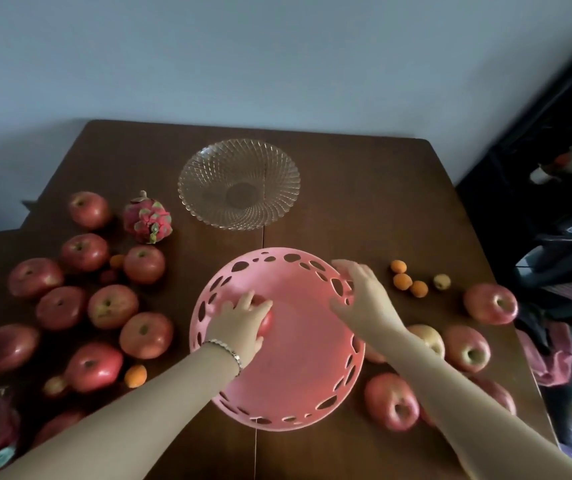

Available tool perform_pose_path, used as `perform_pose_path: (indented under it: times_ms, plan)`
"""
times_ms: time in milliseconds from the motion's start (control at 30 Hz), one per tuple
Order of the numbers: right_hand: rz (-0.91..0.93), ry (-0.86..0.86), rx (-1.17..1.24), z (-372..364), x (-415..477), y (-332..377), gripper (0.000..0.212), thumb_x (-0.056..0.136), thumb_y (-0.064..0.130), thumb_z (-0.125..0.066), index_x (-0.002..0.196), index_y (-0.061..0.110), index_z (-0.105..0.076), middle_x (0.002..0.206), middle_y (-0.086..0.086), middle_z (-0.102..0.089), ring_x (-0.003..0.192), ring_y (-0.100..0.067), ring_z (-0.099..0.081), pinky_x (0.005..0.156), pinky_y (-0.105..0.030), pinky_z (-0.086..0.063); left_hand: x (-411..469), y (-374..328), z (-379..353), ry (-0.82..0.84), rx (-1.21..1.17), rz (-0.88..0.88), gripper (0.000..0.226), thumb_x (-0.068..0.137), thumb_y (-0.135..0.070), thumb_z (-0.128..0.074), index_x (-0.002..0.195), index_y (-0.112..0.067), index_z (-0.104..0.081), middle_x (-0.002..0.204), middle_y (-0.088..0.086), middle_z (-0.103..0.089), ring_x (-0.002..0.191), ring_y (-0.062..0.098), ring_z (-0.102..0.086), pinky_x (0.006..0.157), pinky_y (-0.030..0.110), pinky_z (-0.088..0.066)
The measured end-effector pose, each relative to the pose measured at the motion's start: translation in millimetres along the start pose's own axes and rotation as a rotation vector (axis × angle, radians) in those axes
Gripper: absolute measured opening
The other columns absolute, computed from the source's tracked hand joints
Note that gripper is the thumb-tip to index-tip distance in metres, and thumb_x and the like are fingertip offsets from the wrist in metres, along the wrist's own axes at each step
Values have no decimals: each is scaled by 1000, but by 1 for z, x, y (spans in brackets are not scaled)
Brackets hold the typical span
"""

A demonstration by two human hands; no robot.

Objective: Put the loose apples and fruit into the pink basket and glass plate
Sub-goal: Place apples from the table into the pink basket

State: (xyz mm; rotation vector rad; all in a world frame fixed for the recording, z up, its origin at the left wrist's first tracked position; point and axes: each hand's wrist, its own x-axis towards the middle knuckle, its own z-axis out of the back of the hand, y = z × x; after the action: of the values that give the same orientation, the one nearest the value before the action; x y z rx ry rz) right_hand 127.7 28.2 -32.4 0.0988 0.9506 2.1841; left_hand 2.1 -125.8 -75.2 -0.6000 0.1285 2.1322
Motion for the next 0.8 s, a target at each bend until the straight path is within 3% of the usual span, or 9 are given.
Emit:
perform_pose_path:
  times_ms: [67, 167, 233, 367, 433, 500, 667, 800]
  plan:
    - [-107, -12, -84, 29, -4, -25, 63, 80, 14, -63, 139, 18, -39, 138, -8, -42, 129, -22, -37, 102, -29, -35, 4, -3, -2, 0, -33, 33, 60, 91, -24, -54, 142, -34, -25, 153, 2, -18, 122, 31, -43, 92, 35, -49]
    - [-303, 322, -314, 37, -14, -53, 83, 79, 38, -66, 146, 27, -19, 145, -10, -29, 136, -30, -21, 108, -39, -26, 6, -5, -8, -42, -89, 66, 58, 88, -25, -55, 139, -32, -30, 149, 4, -23, 119, 32, -45, 92, 35, -50]
    - [-308, 386, -311, 28, -17, -63, 86, 76, 49, -66, 146, 33, -18, 146, -6, -30, 138, -27, -20, 109, -38, -26, 6, -5, -13, -66, -156, 91, 59, 86, -23, -55, 139, -33, -31, 148, 2, -23, 117, 31, -46, 92, 33, -48]
    - [-169, 372, -158, 20, -14, -73, 71, 76, 44, -65, 140, 36, -33, 138, 3, -41, 135, -19, -29, 109, -33, -28, 6, -4, -16, -124, -223, 115, 59, 84, -22, -57, 138, -32, -35, 146, -1, -27, 113, 30, -48, 92, 32, -47]
    - [-169, 366, -34, 21, -14, -74, 66, 71, 44, -58, 134, 33, -43, 135, 1, -46, 131, -18, -36, 109, -34, -32, 6, -4, -16, -143, -245, 109, 59, 84, -22, -58, 137, -31, -36, 145, -1, -30, 112, 30, -49, 92, 32, -46]
    - [-210, 364, 20, 24, -17, -77, 72, 63, 31, -48, 134, 27, -44, 136, -3, -43, 132, -20, -34, 109, -31, -30, 8, -4, -16, -153, -252, 105, 59, 84, -22, -59, 137, -31, -36, 145, -1, -30, 111, 30, -49, 92, 32, -47]
    - [-113, 552, -445, 15, -18, -89, 85, 73, 23, -64, 144, 37, -20, 152, 1, -15, 140, -24, -17, 111, -36, -30, 11, -3, -12, -91, -195, 81, 58, 87, -25, -56, 139, -35, -31, 147, -3, -25, 112, 29, -48, 87, 33, -48]
    - [-120, 374, -564, 11, -15, -88, 75, 71, 36, -66, 137, 42, -32, 144, 2, -30, 129, -24, -37, 91, -32, -44, 15, -1, -8, -64, -187, 64, 58, 88, -27, -58, 139, -35, -32, 146, -2, -27, 114, 30, -48, 89, 34, -47]
